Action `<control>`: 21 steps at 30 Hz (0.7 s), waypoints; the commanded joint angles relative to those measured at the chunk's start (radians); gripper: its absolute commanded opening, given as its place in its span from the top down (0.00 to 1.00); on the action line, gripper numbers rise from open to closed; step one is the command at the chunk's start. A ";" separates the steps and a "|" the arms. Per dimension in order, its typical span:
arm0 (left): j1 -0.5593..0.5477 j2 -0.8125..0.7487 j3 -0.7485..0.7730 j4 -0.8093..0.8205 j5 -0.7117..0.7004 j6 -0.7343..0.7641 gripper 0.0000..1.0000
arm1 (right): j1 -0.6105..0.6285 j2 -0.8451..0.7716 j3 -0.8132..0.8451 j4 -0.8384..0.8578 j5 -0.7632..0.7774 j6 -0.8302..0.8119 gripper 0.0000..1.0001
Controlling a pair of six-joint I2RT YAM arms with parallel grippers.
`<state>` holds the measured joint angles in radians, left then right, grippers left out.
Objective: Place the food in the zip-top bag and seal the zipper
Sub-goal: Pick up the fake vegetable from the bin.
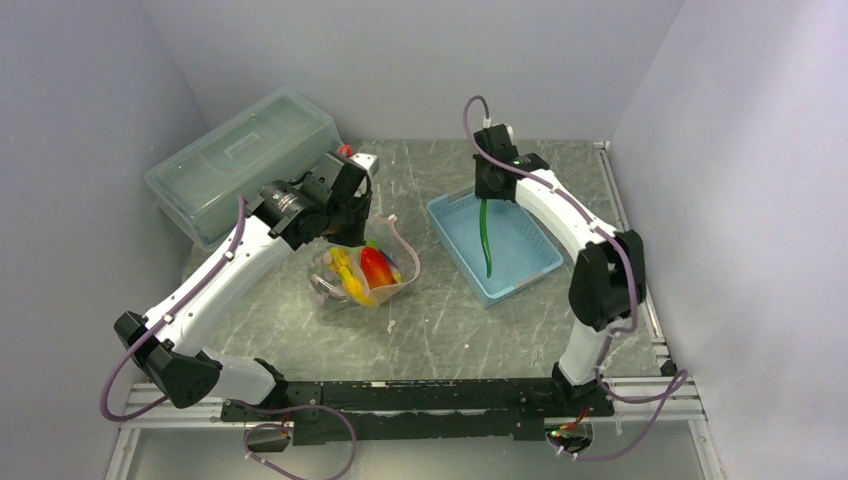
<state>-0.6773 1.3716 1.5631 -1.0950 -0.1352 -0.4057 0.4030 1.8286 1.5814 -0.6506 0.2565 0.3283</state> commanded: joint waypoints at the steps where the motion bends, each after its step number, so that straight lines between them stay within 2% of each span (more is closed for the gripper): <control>1: 0.007 -0.009 0.006 0.037 0.005 0.001 1.00 | 0.011 -0.130 -0.044 0.083 -0.006 0.026 1.00; 9: 0.009 -0.009 0.010 0.037 0.027 -0.005 1.00 | 0.019 -0.362 -0.156 0.247 -0.172 0.058 1.00; 13: 0.011 -0.009 0.012 0.037 0.030 -0.007 1.00 | 0.019 -0.475 -0.235 0.375 -0.305 0.086 1.00; 17: 0.010 -0.001 0.018 0.035 0.041 -0.010 1.00 | 0.019 -0.588 -0.335 0.577 -0.440 0.139 1.00; 21: 0.012 0.001 0.019 0.038 0.042 -0.014 1.00 | 0.020 -0.685 -0.421 0.754 -0.509 0.205 1.00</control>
<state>-0.6708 1.3716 1.5631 -1.0889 -0.1070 -0.4088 0.4198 1.2266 1.2160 -0.1677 -0.1265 0.4522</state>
